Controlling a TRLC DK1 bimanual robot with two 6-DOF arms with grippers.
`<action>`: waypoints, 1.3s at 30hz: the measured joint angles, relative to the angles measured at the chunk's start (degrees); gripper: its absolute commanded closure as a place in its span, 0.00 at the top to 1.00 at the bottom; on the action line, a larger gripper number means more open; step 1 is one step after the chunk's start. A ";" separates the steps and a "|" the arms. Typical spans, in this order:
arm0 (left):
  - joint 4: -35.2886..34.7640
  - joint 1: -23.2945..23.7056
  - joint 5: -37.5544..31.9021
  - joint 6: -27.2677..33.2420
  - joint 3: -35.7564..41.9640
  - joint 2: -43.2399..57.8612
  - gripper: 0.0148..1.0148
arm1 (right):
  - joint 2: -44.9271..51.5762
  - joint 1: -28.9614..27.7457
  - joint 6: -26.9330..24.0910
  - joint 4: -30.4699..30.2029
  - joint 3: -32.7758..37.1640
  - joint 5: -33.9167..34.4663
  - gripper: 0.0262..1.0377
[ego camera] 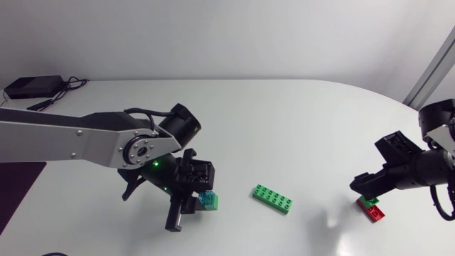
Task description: Separate the duplo bricks
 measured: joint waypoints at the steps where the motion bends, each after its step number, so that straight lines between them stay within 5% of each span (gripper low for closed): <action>1: 0.07 0.11 0.00 0.02 -0.13 -0.02 0.30 | 0.00 -1.22 -0.87 -0.42 0.00 0.13 0.95; 12: 1.57 0.52 -0.37 1.79 -3.08 0.09 0.30 | 2.73 -9.84 -9.31 -0.83 -0.04 0.26 0.95; 24: 1.64 1.27 -1.36 2.80 -4.79 3.76 0.34 | 7.06 -10.51 -12.22 -0.07 -1.88 0.04 0.85; 29: 1.75 1.29 -1.27 2.80 -4.79 3.93 0.34 | 9.22 -10.51 -12.76 1.44 -2.82 -0.72 0.69; 37: 1.73 1.29 -1.27 2.80 -4.79 3.93 0.34 | 9.55 -9.49 -13.00 1.86 -3.28 -1.75 0.27; 39: 1.73 1.29 -1.27 2.80 -4.79 3.93 0.34 | 9.55 -9.03 -13.03 1.99 -3.30 -2.23 0.24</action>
